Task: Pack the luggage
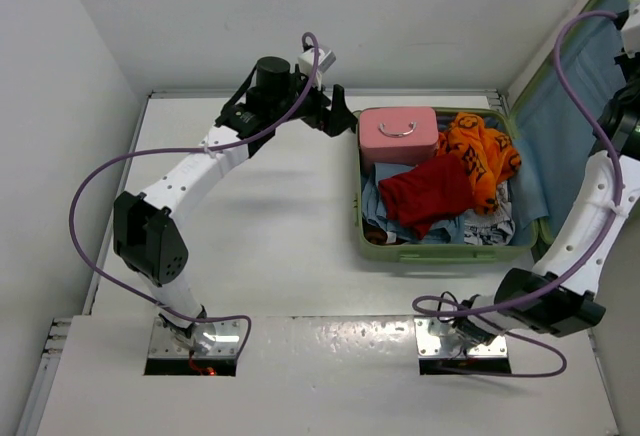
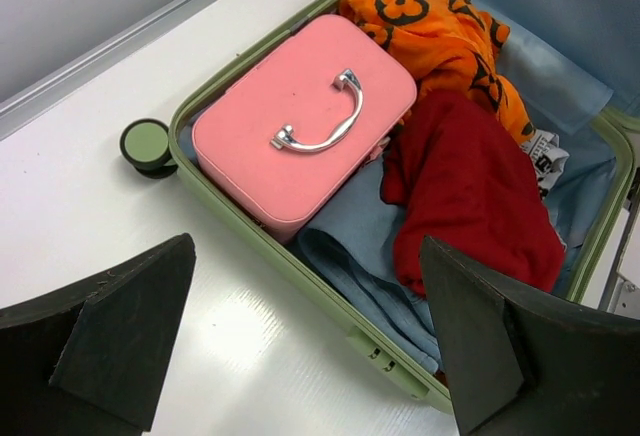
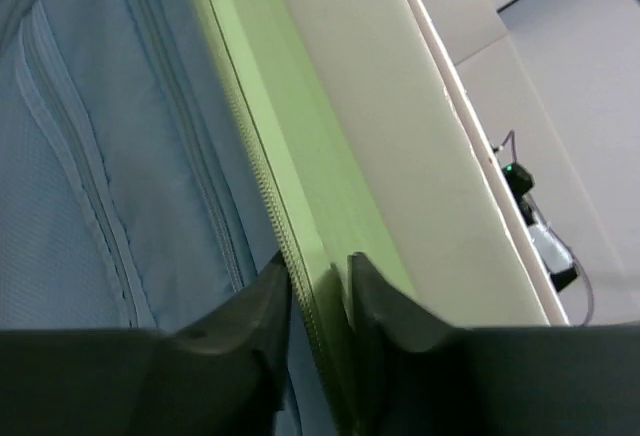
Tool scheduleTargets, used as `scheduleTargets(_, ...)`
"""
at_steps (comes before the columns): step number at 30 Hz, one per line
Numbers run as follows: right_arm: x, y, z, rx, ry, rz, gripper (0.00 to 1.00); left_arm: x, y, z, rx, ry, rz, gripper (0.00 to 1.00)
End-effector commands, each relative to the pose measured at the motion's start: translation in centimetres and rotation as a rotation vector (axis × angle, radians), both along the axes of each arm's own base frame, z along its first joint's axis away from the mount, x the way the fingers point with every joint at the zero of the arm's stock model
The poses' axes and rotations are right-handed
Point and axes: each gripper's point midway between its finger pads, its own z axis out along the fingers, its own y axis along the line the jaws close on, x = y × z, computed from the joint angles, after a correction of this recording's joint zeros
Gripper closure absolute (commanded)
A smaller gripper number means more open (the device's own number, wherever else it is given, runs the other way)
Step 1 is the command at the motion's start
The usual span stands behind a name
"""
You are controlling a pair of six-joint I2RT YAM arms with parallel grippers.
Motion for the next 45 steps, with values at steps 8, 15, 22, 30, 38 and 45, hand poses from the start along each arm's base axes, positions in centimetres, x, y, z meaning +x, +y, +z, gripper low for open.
scheduleTargets(8,5.0,15.7,1.3,-0.025,-0.018,0.446,1.00,0.5,0.3,0.1,0.008,-0.023,0.023,0.01)
scheduleTargets(15,-0.4,40.9,-2.7,0.435,0.230,1.257,0.07,2.7,4.9,0.2,-0.023,0.043,0.212,0.01)
scheduleTargets(22,-5.1,48.0,2.0,0.943,0.131,1.535,0.01,4.0,13.7,1.0,-0.049,0.045,0.492,0.01)
scheduleTargets(30,3.0,24.9,-1.8,0.385,-0.243,0.601,0.34,0.7,15.4,-5.6,-0.002,0.183,0.510,0.01)
scheduleTargets(38,-0.2,5.6,-9.2,0.204,-0.141,0.026,0.41,-0.6,14.0,-8.7,0.028,0.258,0.465,0.01)
scheduleTargets(45,-1.1,-0.2,-18.3,0.399,0.055,-0.054,0.37,0.2,13.7,-8.6,0.028,0.257,0.465,0.01)
